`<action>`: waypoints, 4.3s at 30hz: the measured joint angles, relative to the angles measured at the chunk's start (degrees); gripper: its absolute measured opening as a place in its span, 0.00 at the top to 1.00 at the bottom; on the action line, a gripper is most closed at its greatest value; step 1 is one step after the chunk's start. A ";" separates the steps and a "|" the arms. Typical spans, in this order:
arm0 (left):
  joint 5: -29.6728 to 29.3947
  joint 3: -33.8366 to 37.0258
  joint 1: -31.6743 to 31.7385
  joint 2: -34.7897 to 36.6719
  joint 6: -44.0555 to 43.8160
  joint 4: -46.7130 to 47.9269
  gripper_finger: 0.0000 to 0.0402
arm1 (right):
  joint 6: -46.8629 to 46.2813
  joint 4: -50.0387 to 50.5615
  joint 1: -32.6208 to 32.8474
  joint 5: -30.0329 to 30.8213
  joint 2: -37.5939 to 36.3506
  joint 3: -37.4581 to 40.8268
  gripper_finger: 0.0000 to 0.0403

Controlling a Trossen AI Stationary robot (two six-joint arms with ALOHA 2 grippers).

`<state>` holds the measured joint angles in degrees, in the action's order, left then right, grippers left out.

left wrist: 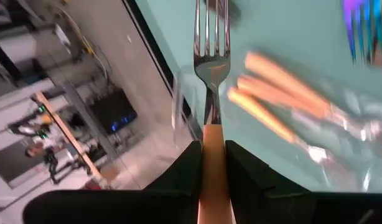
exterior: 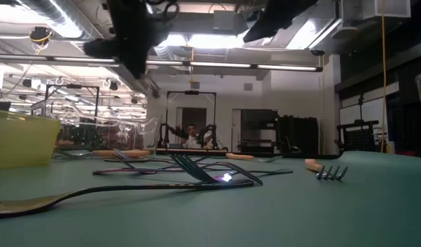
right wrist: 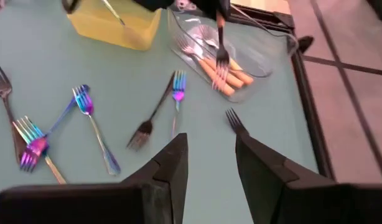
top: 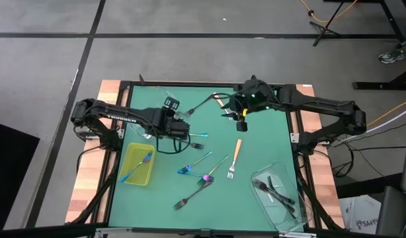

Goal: Sort silverware by color (type)
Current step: Put the orange fork in the top transparent bin

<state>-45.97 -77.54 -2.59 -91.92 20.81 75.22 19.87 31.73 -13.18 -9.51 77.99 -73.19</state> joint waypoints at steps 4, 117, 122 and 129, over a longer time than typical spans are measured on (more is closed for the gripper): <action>0.08 0.00 -1.00 0.00 4.26 -9.67 0.88 | -0.08 -2.98 -0.45 -2.29 3.42 0.00 0.69; 0.15 0.00 -7.50 0.84 24.44 -43.14 0.80 | -10.44 -11.00 -1.59 2.49 12.99 -0.02 1.00; 0.63 -0.04 -8.15 4.56 11.81 -34.65 0.79 | -10.41 -10.66 -2.98 2.49 12.99 -0.01 1.00; 7.61 -0.04 -7.35 13.35 -6.76 -20.78 0.79 | -10.39 -11.93 -5.68 2.00 12.96 0.00 1.00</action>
<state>-38.37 -77.58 -9.94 -78.57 14.05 54.44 9.47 19.80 -18.86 -7.51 90.95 -73.19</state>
